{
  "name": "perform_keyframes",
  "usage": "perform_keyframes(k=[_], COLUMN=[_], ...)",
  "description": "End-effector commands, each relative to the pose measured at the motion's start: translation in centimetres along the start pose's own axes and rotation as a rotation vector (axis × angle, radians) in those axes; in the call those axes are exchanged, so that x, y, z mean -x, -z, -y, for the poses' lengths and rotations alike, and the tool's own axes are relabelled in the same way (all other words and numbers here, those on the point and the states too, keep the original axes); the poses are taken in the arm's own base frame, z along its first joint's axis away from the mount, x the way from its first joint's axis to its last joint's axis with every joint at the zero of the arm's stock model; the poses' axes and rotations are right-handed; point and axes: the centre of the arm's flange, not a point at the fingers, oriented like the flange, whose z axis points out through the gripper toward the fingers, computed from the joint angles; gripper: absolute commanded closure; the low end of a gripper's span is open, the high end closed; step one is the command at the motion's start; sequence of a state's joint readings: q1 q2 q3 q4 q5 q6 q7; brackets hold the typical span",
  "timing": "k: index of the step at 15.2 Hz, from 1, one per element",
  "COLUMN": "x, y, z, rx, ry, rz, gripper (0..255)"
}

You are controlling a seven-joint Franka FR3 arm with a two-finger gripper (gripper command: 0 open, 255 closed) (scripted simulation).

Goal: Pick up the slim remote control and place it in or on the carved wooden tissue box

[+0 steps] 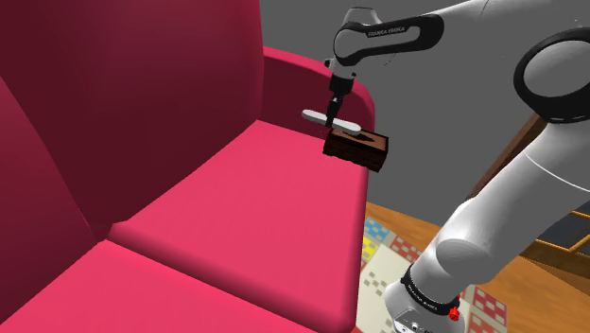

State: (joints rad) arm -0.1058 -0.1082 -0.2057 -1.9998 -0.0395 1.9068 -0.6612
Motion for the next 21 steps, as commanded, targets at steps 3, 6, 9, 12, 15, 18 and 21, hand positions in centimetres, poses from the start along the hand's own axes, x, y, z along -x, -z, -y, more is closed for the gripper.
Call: perform_keyframes(k=[3,6,9,12,15,18,21], x=[2.8,4.8,6.8,8.8,10.8,10.9,10.9], y=[0.0,0.0,0.0,0.0,0.0,-1.1,-2.7], z=[-4.4,-7.8,-11.2,-14.6,-18.1,-18.2,-18.2], rx=[0.0,0.0,0.0,0.0,0.0,0.0,0.0], ry=[0.002,0.002,0.002,0.002,0.002,0.002,0.002], rz=[0.0,0.0,0.0,0.0,0.0,0.0,0.0], gripper=[255,255,255,255,255,255,255])
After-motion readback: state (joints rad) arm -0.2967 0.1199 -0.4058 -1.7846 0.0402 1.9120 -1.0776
